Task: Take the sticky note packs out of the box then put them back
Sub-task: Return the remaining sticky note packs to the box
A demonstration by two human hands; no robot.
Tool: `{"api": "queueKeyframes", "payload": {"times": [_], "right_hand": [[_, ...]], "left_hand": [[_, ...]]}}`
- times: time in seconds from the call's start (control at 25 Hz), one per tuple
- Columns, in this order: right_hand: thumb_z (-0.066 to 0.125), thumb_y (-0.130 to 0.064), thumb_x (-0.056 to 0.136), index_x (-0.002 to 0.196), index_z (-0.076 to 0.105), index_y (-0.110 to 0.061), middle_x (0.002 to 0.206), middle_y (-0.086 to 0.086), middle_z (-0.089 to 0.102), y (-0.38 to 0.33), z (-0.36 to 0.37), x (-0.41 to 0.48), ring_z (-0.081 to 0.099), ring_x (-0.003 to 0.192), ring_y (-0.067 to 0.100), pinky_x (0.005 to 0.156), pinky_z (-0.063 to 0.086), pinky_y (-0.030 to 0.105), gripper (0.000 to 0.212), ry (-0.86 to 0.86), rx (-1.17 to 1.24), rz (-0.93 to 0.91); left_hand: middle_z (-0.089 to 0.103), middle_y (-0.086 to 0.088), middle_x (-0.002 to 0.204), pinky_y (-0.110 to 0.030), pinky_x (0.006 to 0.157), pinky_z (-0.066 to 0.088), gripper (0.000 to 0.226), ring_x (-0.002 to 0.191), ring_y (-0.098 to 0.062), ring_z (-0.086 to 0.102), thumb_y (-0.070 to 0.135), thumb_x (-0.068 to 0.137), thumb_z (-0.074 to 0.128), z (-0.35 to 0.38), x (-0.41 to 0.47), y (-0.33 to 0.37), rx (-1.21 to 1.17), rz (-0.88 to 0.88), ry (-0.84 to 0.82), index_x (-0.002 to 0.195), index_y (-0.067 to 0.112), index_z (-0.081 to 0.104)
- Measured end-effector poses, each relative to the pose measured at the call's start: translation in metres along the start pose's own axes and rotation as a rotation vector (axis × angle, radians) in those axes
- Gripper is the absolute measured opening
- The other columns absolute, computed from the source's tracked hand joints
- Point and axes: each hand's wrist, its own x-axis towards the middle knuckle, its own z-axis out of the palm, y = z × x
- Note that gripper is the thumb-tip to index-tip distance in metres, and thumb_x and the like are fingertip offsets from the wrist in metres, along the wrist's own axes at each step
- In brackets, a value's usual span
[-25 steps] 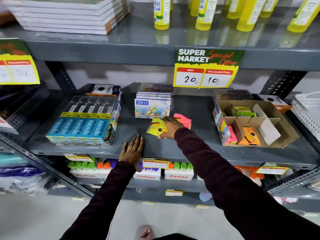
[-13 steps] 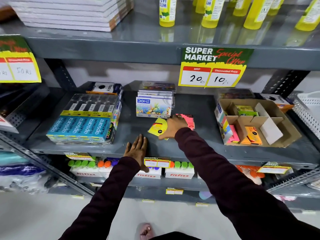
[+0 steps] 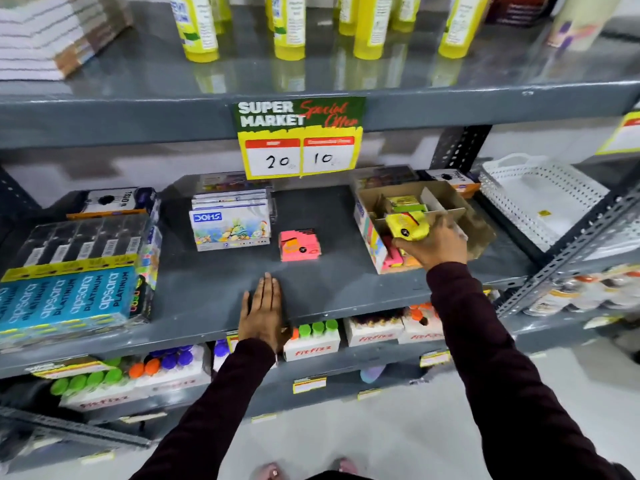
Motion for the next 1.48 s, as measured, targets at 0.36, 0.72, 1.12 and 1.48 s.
{"api": "queueKeyframes", "payload": {"times": [0.36, 0.72, 1.12, 1.48], "right_hand": [[0.061, -0.054, 0.085, 0.137, 0.04, -0.001, 0.138, 0.024, 0.05, 0.046, 0.045, 0.04, 0.044, 0.129, 0.04, 0.11, 0.036, 0.047, 0.077, -0.157, 0.199, 0.252], [0.051, -0.022, 0.095, 0.12, 0.057, 0.001, 0.12, 0.031, 0.056, -0.036, 0.046, -0.005, 0.046, 0.121, 0.041, 0.1, 0.041, 0.045, 0.034, 0.147, 0.196, -0.111], [0.064, -0.066, 0.073, 0.145, 0.023, 0.006, 0.147, 0.027, 0.034, -0.146, 0.146, -0.038, 0.03, 0.137, 0.04, 0.115, 0.027, 0.045, 0.109, -0.406, -0.152, -0.215], [0.069, -0.058, 0.072, 0.13, 0.045, 0.002, 0.13, 0.022, 0.054, -0.11, 0.111, -0.042, 0.046, 0.124, 0.036, 0.108, 0.032, 0.045, 0.087, -0.28, -0.111, -0.344]], "left_hand": [[-0.009, -0.014, 0.16, -0.045, 0.121, 0.003, 0.107, 0.149, -0.025, -0.004, 0.059, 0.082, 0.054, 0.0, -0.002, 0.001, 0.039, -0.001, 0.008, 0.146, 0.004, -0.012], [-0.01, -0.012, 0.16, -0.044, 0.121, 0.001, 0.106, 0.149, -0.025, -0.006, 0.058, 0.083, 0.054, 0.0, -0.001, 0.002, 0.012, -0.007, 0.012, 0.146, 0.006, -0.013], [-0.012, -0.011, 0.16, -0.044, 0.121, -0.002, 0.109, 0.148, -0.025, -0.008, 0.056, 0.08, 0.058, -0.004, -0.003, 0.005, 0.002, -0.015, -0.004, 0.146, 0.005, -0.012], [-0.014, -0.009, 0.16, -0.043, 0.12, -0.004, 0.116, 0.148, -0.022, -0.01, 0.056, 0.075, 0.063, -0.001, -0.001, 0.002, -0.037, -0.026, -0.023, 0.146, 0.007, -0.015]]}}
